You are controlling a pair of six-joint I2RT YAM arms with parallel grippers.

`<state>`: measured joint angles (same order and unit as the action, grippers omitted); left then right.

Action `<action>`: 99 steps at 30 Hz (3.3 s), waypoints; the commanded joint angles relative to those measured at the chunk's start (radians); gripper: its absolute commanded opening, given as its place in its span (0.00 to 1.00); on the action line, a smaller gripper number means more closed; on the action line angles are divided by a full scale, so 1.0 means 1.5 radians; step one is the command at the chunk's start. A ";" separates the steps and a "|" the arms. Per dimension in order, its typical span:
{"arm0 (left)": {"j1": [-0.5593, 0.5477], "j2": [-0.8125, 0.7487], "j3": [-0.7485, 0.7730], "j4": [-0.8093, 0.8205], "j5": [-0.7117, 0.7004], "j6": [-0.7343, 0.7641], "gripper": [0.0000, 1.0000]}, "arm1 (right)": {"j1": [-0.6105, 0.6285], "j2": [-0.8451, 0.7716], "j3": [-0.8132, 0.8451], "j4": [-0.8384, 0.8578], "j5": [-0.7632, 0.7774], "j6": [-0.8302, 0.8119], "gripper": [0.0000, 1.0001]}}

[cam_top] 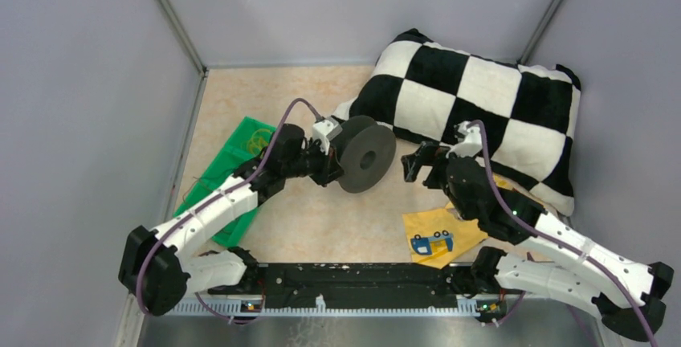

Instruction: Wrap the cables

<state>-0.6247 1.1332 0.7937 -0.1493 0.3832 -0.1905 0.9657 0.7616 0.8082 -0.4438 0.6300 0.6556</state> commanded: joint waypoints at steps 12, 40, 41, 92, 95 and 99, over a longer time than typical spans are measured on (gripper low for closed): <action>0.009 0.271 0.218 -0.103 0.426 0.062 0.00 | -0.033 -0.056 0.009 -0.088 0.015 -0.055 0.99; 0.088 0.241 0.369 -0.235 0.047 0.016 0.89 | -0.183 -0.027 -0.024 -0.046 -0.185 -0.015 0.99; 0.097 0.213 0.361 -0.241 0.013 0.002 0.93 | -0.183 -0.024 -0.024 -0.040 -0.191 -0.018 0.99; 0.371 0.280 0.281 -0.263 -0.444 -0.231 0.00 | -0.183 -0.031 -0.022 -0.014 -0.224 -0.009 0.99; 0.370 0.183 0.304 -0.272 -0.450 -0.201 0.00 | -0.183 -0.035 -0.021 -0.012 -0.223 -0.007 0.99; 0.370 0.028 0.294 -0.177 -0.313 -0.071 0.00 | -0.183 -0.034 -0.026 0.003 -0.233 -0.004 0.99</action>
<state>-0.0723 1.4250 1.1793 -0.5560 -0.2447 -0.4717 0.6971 0.7261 0.7460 -0.4728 0.2832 0.6399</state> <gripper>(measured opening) 0.008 0.985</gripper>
